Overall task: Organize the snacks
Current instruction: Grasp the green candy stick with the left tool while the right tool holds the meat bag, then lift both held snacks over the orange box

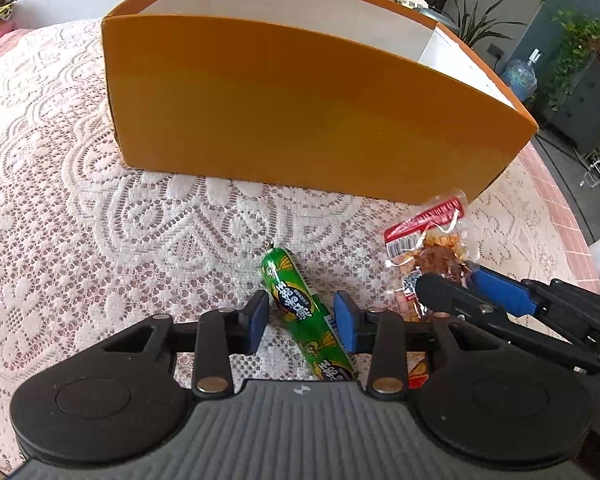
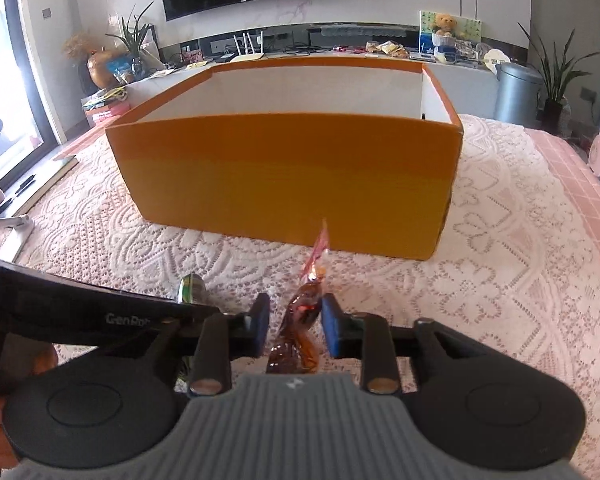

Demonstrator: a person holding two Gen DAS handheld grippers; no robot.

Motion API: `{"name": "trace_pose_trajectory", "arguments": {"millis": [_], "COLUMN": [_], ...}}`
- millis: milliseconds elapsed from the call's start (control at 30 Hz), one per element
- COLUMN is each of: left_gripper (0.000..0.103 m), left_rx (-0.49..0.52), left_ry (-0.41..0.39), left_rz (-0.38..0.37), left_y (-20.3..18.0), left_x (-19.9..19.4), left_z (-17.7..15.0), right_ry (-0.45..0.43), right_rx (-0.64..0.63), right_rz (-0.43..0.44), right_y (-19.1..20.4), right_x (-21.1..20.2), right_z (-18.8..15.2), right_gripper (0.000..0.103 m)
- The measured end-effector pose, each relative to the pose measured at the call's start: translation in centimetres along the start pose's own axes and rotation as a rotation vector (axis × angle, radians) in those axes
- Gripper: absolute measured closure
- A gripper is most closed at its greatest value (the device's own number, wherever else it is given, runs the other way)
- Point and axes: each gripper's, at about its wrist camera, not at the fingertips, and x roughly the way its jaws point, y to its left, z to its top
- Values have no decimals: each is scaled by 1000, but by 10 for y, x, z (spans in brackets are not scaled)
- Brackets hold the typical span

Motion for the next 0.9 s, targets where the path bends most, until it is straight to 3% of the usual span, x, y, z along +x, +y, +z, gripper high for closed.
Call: {"name": "trace_pose_trajectory", "arguments": {"millis": [100, 200, 333, 533, 900], "left_gripper": [68, 69, 70, 72, 75], "left_rx": [1, 4, -8, -8, -4], "left_ry": [-4, -8, -10, -25, -116], "left_rz": [-19, -28, -44, -64, -88], "left_y": [4, 8, 19, 26, 35], "left_x": [1, 1, -5, -28, -80], "left_z": [-2, -4, -6, -10, -7], "right_ry": [11, 13, 14, -30, -134], "right_rx": [33, 40, 82, 26, -15], "right_rz": [14, -6, 12, -13, -51], "right_y": [-4, -6, -12, -1, 10], "right_x": [1, 2, 0, -13, -54], "right_z": [-1, -2, -1, 2, 12], "right_gripper": [71, 85, 86, 87, 87]}}
